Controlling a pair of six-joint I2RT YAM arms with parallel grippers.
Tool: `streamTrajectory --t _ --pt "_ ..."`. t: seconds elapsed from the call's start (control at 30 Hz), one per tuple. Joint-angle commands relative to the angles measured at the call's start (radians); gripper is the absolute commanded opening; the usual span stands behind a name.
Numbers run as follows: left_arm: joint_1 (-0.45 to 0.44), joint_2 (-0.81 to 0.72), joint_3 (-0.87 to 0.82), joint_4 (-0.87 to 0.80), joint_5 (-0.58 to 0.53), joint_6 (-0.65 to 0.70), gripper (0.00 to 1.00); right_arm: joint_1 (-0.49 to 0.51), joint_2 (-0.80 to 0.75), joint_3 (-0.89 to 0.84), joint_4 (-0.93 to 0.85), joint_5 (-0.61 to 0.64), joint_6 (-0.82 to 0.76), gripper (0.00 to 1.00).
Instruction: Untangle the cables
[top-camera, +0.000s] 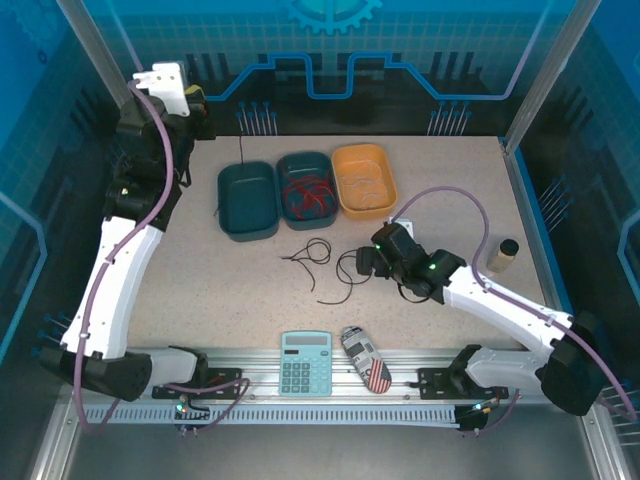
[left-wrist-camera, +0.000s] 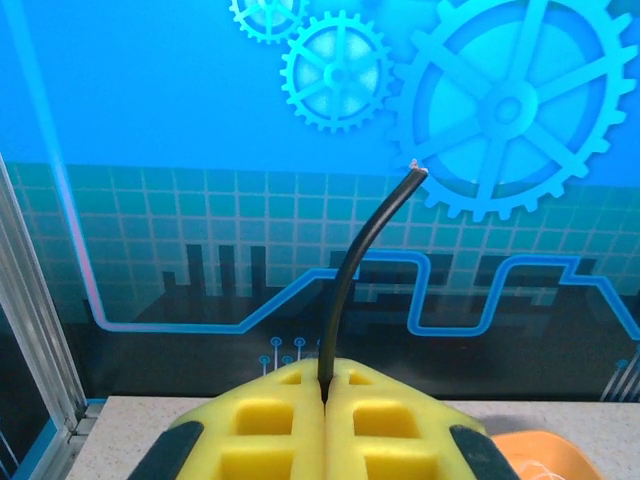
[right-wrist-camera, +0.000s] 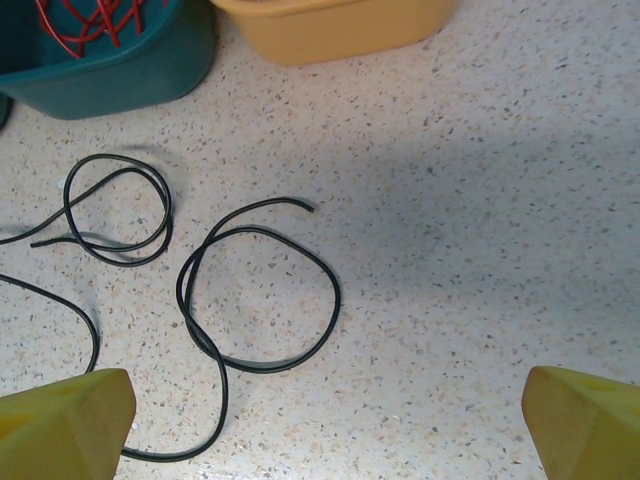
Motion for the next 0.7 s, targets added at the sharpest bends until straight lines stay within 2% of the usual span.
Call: streamTrajectory --t 0.0,0.2,0.43,0.67 --pt "0.032 0.038 -0.017 0.087 0.029 0.022 0.0 -0.012 -0.052 0.011 -0.03 0.046 -0.002 1.0" --pt "0.07 0.093 -0.07 0.144 0.044 0.028 0.0 -0.013 -0.103 -0.012 -0.035 0.061 0.011 1.0" --pt "0.089 0.151 -0.16 0.267 0.112 0.056 0.0 -0.015 -0.122 -0.023 -0.021 0.066 0.016 1.0" --pt "0.091 0.21 -0.191 0.287 0.106 0.037 0.0 -0.015 -0.11 -0.021 -0.006 0.053 0.019 1.0"
